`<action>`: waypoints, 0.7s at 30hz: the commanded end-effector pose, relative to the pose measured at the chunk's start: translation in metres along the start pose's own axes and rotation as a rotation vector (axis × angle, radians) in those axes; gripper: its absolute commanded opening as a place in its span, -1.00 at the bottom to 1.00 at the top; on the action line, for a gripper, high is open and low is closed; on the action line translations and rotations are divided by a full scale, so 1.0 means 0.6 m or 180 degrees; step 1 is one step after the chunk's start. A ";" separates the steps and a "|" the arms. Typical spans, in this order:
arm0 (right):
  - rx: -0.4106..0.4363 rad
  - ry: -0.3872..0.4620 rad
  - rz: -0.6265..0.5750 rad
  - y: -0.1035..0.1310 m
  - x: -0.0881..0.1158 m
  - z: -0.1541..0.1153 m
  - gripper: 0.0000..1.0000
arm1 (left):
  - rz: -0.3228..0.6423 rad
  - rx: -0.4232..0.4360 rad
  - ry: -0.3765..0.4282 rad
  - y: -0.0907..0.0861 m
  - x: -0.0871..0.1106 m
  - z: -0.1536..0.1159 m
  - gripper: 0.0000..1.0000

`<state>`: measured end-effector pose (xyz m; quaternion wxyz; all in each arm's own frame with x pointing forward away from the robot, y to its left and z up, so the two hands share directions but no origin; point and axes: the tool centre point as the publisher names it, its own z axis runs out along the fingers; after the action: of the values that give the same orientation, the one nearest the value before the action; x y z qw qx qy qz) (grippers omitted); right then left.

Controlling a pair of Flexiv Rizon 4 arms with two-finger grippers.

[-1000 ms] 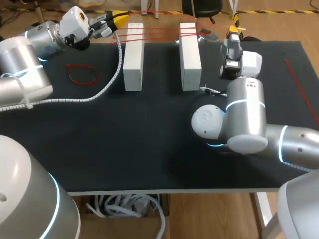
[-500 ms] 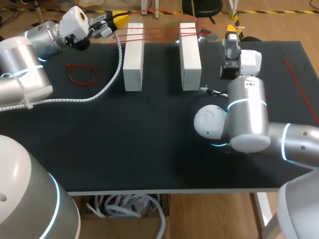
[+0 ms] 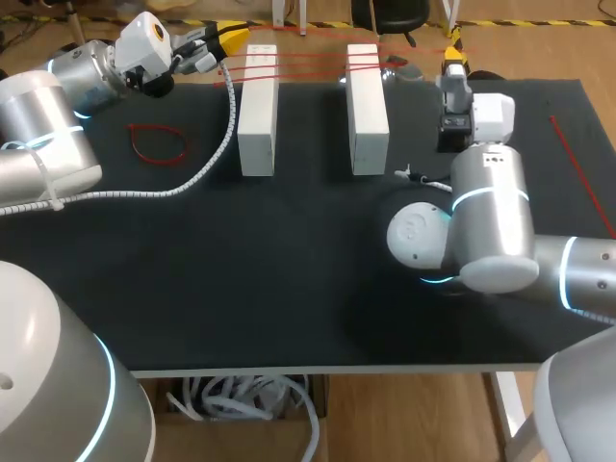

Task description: Grab the tape and strap the tape.

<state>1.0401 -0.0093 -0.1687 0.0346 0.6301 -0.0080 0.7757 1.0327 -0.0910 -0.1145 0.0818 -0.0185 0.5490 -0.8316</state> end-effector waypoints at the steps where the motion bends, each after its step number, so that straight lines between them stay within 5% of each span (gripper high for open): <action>1: 0.0026 -0.0023 0.0010 0.005 0.010 0.000 -1.00 | 0.0008 0.0009 -0.0007 0.001 0.001 0.000 -1.00; 21: -0.0151 -0.0105 -0.0182 0.020 0.048 -0.012 -1.00 | 0.0008 0.0009 -0.0007 0.001 0.001 0.000 -1.00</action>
<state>1.0286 -0.0216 -0.1495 0.0699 0.6286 -0.0054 0.7746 1.0329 -0.0910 -0.1146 0.0821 -0.0186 0.5487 -0.8317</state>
